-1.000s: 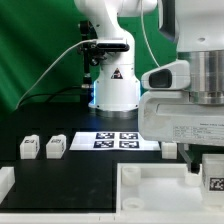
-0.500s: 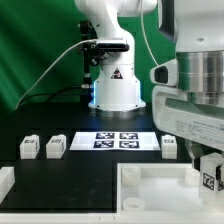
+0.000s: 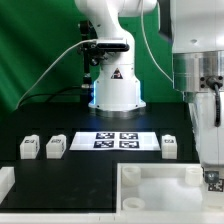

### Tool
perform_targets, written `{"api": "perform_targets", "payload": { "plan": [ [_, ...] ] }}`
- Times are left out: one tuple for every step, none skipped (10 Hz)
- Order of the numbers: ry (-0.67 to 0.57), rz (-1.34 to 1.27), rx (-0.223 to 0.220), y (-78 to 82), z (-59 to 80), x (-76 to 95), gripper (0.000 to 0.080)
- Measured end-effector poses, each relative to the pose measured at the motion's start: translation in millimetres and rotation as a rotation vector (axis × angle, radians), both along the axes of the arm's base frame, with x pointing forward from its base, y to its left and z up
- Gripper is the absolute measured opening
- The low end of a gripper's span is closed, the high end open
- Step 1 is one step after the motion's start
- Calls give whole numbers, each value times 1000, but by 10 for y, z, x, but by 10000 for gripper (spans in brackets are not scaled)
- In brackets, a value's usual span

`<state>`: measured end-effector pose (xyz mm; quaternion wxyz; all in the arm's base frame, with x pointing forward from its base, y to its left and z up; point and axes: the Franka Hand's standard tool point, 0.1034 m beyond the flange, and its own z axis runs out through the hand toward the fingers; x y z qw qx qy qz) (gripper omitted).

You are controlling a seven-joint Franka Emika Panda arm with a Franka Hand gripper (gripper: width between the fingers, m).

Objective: Assemble one leg

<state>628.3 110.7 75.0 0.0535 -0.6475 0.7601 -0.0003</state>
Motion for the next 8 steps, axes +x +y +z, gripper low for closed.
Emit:
{"api": "perform_targets", "payload": {
  "plan": [
    [-3,60,-5,1,-8,-3,522],
    [-18,204,-18,24,-21,0,522],
    [-28,320,-25,63,-9,12,622],
    [-46,521,-41,86,9,27,641],
    [-50,599,-48,77,0,22,641],
    [-56,686,-57,70,-2,21,648],
    [-62,791,-68,62,-3,22,648],
    [-63,935,-89,55,-6,22,649]
  ]
}}
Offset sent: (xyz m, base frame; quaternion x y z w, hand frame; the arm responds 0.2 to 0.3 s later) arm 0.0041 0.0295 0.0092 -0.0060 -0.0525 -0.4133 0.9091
